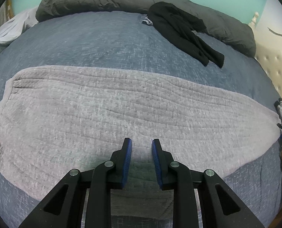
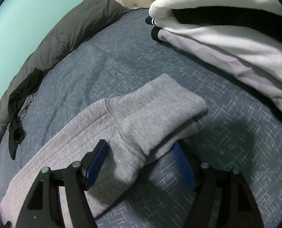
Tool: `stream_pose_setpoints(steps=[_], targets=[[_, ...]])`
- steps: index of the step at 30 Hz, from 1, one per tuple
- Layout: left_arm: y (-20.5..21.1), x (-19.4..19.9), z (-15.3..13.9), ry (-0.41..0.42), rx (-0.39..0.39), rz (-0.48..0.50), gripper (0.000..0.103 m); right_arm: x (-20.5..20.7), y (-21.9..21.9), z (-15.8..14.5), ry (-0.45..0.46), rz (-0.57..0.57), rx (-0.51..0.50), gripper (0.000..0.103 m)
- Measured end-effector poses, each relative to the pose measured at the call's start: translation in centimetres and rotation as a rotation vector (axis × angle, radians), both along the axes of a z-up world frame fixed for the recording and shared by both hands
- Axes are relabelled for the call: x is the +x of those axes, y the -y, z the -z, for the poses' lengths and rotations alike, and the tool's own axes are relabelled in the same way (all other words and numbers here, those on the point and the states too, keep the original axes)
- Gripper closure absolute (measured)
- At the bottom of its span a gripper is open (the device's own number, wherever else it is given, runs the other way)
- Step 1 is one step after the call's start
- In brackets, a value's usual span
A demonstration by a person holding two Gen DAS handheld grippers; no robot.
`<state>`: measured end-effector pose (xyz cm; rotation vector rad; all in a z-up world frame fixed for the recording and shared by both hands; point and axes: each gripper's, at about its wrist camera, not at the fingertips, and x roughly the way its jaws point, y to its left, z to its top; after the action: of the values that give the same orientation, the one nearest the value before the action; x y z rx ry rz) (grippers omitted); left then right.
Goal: Fold clothes
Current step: 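Grasp the sweatpants leg cuff with the right gripper and lift it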
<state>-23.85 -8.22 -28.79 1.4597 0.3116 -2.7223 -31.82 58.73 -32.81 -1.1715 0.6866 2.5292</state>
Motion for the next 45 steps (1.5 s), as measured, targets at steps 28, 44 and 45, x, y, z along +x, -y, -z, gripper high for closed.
stream_pose_setpoints(steps=[28, 44, 45], targets=[[2.2, 1.1, -0.7, -0.013, 0.018, -0.028, 0.077, 0.0, 4.2, -5.6, -0.153, -0.147, 0.060, 0.087], [6.5, 3.8, -2.2, -0.052, 0.041, -0.082, 0.074, -0.9, 16.3, -12.7, -0.251, -0.389, 0.091, 0.088], [6.8, 4.0, -2.2, -0.054, 0.042, -0.084, 0.074, -0.8, 17.1, -13.0, -0.254, -0.405, 0.091, 0.088]])
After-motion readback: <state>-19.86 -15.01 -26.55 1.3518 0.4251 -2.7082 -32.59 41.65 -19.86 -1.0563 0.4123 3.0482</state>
